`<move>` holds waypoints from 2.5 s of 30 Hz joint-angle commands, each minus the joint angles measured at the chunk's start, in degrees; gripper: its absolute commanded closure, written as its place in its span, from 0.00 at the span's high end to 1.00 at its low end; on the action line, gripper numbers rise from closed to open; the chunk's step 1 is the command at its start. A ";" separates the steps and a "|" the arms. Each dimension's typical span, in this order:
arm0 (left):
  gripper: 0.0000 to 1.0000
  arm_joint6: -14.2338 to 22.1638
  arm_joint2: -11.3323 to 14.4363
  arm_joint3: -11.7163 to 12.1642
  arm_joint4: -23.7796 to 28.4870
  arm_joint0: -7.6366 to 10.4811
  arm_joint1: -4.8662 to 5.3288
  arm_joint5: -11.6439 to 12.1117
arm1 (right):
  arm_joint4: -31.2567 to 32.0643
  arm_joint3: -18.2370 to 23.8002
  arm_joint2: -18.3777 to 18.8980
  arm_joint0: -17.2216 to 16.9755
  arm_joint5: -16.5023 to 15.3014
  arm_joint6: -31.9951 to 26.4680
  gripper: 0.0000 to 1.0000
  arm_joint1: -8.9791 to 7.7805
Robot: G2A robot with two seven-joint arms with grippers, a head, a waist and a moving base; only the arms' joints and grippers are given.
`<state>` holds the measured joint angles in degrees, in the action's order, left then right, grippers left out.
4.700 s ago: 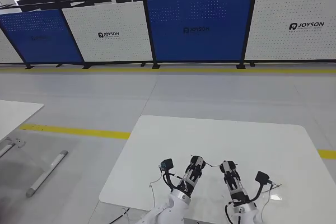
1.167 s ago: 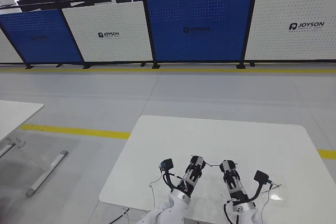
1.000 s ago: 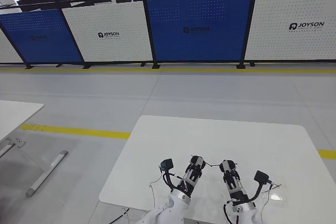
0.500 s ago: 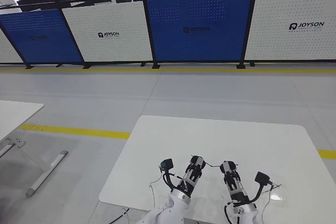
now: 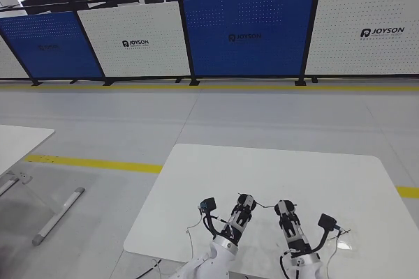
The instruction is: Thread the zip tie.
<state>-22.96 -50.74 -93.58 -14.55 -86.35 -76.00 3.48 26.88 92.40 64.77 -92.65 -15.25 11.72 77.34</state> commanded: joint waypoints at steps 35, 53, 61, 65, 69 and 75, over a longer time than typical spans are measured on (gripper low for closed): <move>0.00 0.00 0.00 0.00 0.00 0.00 0.00 0.00 | -0.03 -0.76 -0.69 0.45 0.59 -1.54 0.00 0.65; 0.00 0.59 -0.89 0.06 2.22 -0.06 -0.60 -1.72 | 0.27 -1.24 -0.45 0.58 0.68 0.35 0.00 1.00; 0.00 0.76 -1.01 0.11 2.25 -0.12 -0.84 -1.89 | -0.40 -1.51 0.00 0.57 0.27 0.44 0.00 1.07; 0.00 0.76 -1.01 0.11 2.25 -0.12 -0.84 -1.89 | -0.40 -1.51 0.00 0.57 0.27 0.44 0.00 1.07; 0.00 0.76 -1.01 0.11 2.25 -0.12 -0.84 -1.89 | -0.31 -1.43 0.03 0.59 0.74 -0.01 0.00 1.07; 0.00 0.76 -1.01 0.11 2.25 -0.12 -0.84 -1.89 | 0.14 -1.53 -0.32 0.84 1.55 -0.63 0.00 1.19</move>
<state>-22.20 -51.74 -93.46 -12.30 -86.47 -76.84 1.59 27.02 90.87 64.48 -91.85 -13.74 11.13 78.52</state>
